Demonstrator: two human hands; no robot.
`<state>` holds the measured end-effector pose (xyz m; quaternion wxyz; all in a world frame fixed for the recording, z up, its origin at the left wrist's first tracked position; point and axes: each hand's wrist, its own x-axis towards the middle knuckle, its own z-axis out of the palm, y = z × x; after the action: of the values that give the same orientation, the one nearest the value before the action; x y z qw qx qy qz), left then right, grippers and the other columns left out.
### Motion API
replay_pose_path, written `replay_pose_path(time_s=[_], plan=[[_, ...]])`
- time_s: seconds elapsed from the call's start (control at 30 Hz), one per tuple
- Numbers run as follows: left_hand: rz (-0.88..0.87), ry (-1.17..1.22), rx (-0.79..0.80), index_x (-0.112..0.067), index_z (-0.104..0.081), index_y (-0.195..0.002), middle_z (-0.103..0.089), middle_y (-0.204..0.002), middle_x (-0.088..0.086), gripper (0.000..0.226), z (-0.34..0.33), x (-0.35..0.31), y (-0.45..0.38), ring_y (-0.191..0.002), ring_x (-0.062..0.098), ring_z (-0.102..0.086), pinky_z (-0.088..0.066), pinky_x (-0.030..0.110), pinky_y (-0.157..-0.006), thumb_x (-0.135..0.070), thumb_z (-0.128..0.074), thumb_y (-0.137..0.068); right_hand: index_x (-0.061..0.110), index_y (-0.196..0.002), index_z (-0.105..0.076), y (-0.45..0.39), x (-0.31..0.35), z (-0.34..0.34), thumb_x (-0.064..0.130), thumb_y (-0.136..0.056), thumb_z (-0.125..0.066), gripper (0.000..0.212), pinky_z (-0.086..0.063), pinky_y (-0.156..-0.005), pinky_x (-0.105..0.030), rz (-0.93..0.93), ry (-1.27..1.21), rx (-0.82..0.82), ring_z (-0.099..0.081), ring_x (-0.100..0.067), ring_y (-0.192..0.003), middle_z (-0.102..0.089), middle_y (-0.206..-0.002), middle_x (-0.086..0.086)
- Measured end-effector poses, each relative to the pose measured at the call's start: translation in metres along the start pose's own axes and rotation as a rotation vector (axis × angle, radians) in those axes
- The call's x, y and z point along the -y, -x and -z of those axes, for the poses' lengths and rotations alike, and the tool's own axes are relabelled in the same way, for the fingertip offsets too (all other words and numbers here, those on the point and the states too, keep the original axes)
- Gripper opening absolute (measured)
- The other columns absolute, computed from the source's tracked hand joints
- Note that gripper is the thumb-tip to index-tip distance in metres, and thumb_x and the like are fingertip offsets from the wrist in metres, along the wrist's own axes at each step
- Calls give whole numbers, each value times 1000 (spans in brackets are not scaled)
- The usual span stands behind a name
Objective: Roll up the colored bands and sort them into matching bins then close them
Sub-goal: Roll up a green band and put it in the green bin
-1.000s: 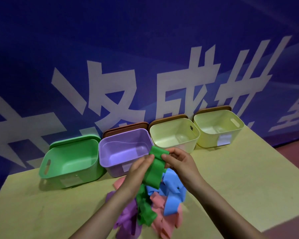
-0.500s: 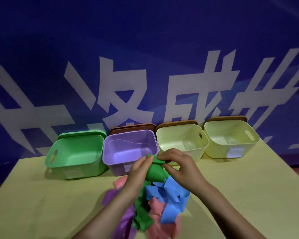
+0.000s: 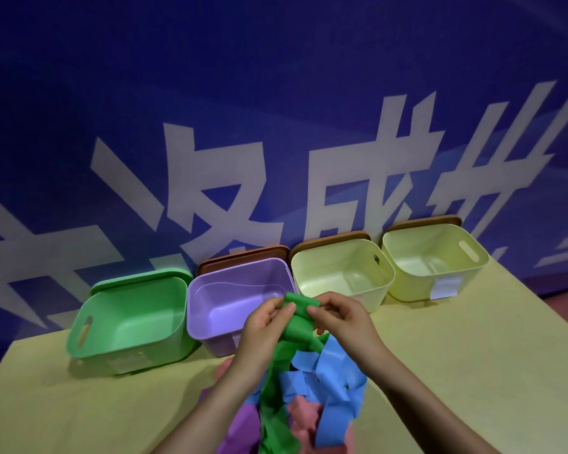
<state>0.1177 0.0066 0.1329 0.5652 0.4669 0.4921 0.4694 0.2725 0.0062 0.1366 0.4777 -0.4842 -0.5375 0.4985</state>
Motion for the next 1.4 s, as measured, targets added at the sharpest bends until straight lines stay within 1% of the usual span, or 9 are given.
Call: replay_pose_path(time_s=[0.1,0.23,0.37,0.5,0.67,0.83,1.1,1.27,1.4], plan=[[-34,-15,12,2,-63,-92,-66,-76,5,14,3,3,-6,-72,16,-61,-49,26,-65,-12,-58,-93,5,-76,-61,-2,-3,-4,2,-88,-63,12,-44,-57,-21,-12,-9,-2,-54,-11,-52,-57,-56,0],[-124,-36,33,2,-58,-86,-58,-76,11,39,8,4,-9,-73,20,-53,-44,35,-66,-36,-64,-81,-2,-78,-56,-2,-5,-12,1,-90,-61,13,-42,-55,-22,9,31,-30,-53,-10,-55,-53,-59,-6],[-59,66,-41,7,-52,-76,-51,-67,11,27,9,4,-12,-64,16,-50,-42,27,-58,-14,-65,-87,-7,-82,-60,-5,-6,-19,-1,-90,-59,10,-41,-52,-20,-27,-31,-44,-50,-9,-50,-51,-56,-6],[204,345,-36,-7,-69,-87,-71,-83,13,23,8,5,-12,-72,20,-68,-54,30,-60,-22,-52,-93,-6,-90,-67,-8,-7,-19,-1,-89,-60,9,-44,-55,-20,-48,-99,-85,-51,-9,-52,-57,-58,1],[251,231,9,-1,-66,-91,-71,-80,13,19,7,4,-1,-67,19,-67,-54,26,-59,-12,-51,-94,3,-94,-71,-7,-5,-12,-2,-87,-62,13,-47,-57,-19,-30,-103,-146,-55,-7,-55,-66,-65,1],[212,190,-40,-2,-65,-87,-69,-76,12,20,-1,-1,8,-66,19,-66,-54,24,-60,-7,-48,-96,20,-96,-75,6,-11,-7,1,-83,-70,23,-45,-70,-15,181,176,-117,-61,-5,-74,-67,-79,3],[247,353,-25,-1,-64,-87,-70,-71,12,32,-14,-12,31,-63,20,-68,-56,26,-58,-11,-36,-98,18,-111,-71,25,-12,18,17,-87,-60,26,-44,-82,-12,508,519,16,-58,2,-93,-60,-100,8],[134,219,-21,-6,-67,-88,-71,-79,9,20,-19,-9,44,-70,19,-68,-53,21,-60,-10,-49,-96,18,-112,-71,41,-8,23,12,-82,-43,42,-44,-88,-17,453,460,69,-57,-4,-104,-60,-110,8],[72,49,30,-5,-63,-90,-68,-77,9,18,-16,-3,54,-66,15,-66,-49,15,-54,-4,-47,-97,29,-114,-63,57,-5,11,4,-90,-52,37,-47,-83,-17,244,189,32,-61,-3,-99,-64,-106,8]])
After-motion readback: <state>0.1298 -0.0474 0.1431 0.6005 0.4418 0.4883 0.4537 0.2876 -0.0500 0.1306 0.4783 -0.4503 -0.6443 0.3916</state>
